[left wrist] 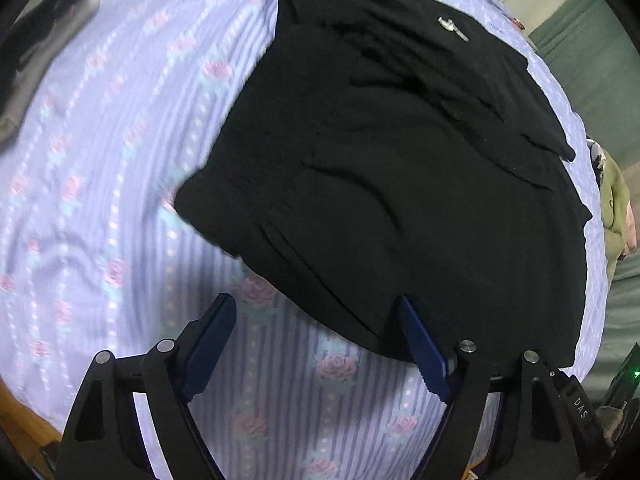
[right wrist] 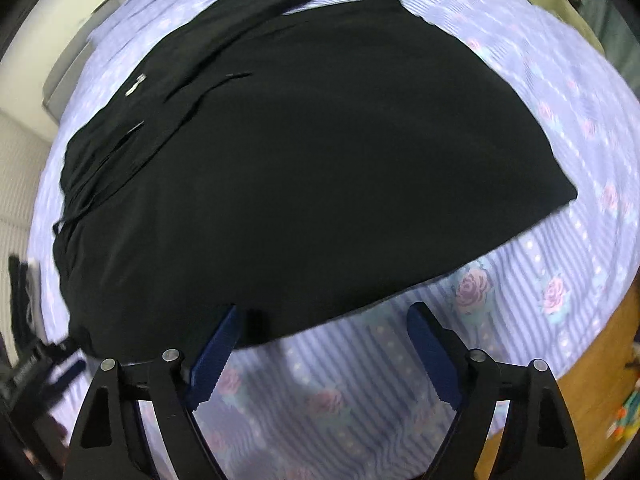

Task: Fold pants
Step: 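Lower both tools to the black pants and close both grippers on the waistband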

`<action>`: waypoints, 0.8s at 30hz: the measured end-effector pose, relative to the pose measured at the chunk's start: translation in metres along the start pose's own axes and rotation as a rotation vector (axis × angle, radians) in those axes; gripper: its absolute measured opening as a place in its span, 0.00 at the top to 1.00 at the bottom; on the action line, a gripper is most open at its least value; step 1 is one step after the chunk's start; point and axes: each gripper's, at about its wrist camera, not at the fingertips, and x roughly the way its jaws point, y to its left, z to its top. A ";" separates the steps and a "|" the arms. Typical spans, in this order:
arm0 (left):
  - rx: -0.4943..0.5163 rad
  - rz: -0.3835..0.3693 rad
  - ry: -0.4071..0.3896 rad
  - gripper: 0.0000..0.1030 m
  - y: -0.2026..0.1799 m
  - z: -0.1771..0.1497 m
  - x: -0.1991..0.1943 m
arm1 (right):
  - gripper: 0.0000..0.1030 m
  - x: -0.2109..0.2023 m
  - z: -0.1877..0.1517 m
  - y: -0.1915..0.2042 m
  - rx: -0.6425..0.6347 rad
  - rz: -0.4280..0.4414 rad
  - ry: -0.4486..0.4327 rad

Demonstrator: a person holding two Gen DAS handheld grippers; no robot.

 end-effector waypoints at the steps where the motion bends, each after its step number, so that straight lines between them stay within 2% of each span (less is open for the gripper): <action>1: -0.010 -0.013 0.007 0.24 0.000 -0.001 0.004 | 0.16 0.004 0.000 -0.001 0.004 0.001 0.002; 4: -0.049 -0.036 0.015 0.27 0.002 0.000 0.011 | 0.19 0.013 0.000 -0.006 0.030 0.004 0.005; 6: -0.069 -0.044 0.011 0.38 0.004 0.001 0.009 | 0.20 0.013 0.003 -0.008 0.053 0.005 -0.005; 7: -0.071 -0.048 0.009 0.44 0.004 0.003 0.008 | 0.24 0.014 0.004 -0.009 0.057 0.002 -0.009; 9: -0.064 -0.043 0.005 0.66 0.000 0.007 0.004 | 0.37 0.012 0.008 -0.008 0.055 -0.026 -0.021; 11: -0.058 -0.042 0.012 0.78 -0.003 0.009 0.000 | 0.66 0.010 0.013 -0.010 0.051 -0.053 -0.026; 12: -0.052 -0.028 0.014 0.82 -0.007 0.010 -0.004 | 0.73 0.009 0.015 -0.010 0.048 -0.061 -0.027; 13: -0.039 -0.008 0.011 0.84 -0.011 0.010 -0.008 | 0.86 0.006 0.019 -0.010 0.041 -0.067 -0.026; 14: -0.030 0.000 0.006 0.89 -0.013 0.011 -0.011 | 0.90 0.002 0.024 -0.010 0.023 -0.070 -0.025; 18: 0.018 0.052 -0.024 0.91 -0.032 0.009 -0.034 | 0.93 -0.023 0.039 -0.007 -0.006 -0.049 -0.042; 24: -0.015 0.038 -0.077 0.91 -0.041 0.017 -0.093 | 0.94 -0.107 0.062 0.010 -0.101 -0.017 -0.137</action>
